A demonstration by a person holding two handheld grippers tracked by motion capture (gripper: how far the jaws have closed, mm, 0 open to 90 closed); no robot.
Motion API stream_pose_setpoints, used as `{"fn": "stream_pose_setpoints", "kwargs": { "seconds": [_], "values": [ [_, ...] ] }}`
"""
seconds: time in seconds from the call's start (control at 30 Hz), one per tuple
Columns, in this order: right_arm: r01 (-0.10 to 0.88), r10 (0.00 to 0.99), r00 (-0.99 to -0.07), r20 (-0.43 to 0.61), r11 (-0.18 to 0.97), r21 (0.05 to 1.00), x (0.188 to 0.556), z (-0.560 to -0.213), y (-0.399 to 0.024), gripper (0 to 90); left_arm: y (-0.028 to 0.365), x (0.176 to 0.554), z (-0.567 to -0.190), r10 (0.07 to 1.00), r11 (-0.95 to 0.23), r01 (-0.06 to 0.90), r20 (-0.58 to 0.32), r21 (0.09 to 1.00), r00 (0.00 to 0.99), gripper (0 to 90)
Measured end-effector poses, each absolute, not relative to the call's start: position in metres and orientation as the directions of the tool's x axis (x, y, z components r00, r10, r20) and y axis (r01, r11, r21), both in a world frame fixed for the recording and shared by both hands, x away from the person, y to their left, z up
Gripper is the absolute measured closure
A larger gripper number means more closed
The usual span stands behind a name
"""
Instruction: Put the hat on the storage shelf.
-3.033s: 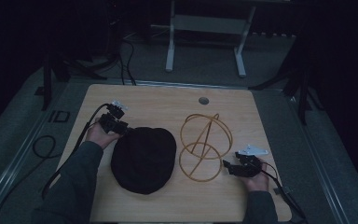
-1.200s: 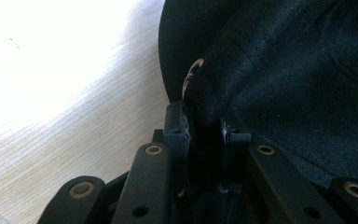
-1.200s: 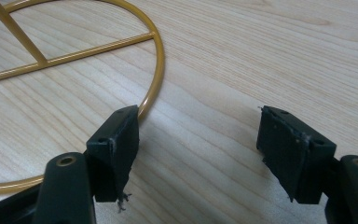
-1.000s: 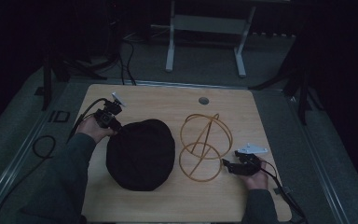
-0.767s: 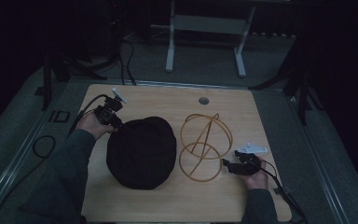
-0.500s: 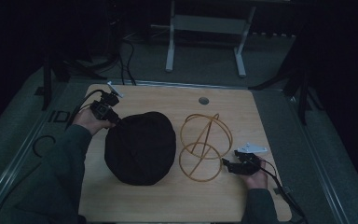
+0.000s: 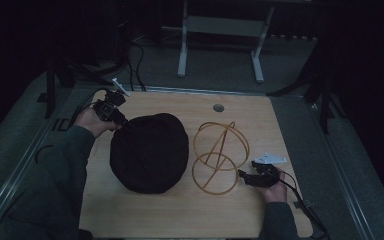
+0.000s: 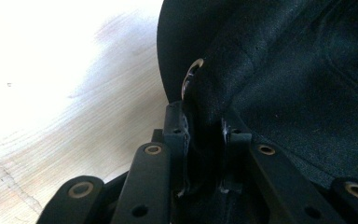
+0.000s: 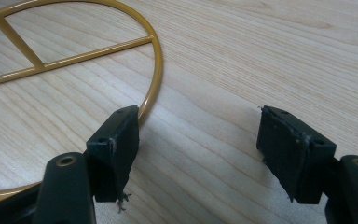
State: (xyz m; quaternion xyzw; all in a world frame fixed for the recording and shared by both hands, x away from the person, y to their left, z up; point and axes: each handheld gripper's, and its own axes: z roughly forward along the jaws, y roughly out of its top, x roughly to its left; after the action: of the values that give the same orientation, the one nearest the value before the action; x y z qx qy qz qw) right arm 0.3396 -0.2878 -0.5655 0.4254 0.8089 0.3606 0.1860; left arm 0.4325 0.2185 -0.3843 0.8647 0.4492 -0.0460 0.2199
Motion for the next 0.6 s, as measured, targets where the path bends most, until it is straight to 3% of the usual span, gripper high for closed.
{"fn": "stream_pose_setpoints", "kwargs": {
  "seconds": [0.6],
  "values": [
    [0.552, 0.822, -0.569, -0.001, 0.383, 0.741, 0.340, -0.565, -0.287, 29.6, 0.214, 0.438, -0.363, 0.743, -0.498, 0.792, -0.297, 0.354, 0.600, 76.7]
  ]
}}
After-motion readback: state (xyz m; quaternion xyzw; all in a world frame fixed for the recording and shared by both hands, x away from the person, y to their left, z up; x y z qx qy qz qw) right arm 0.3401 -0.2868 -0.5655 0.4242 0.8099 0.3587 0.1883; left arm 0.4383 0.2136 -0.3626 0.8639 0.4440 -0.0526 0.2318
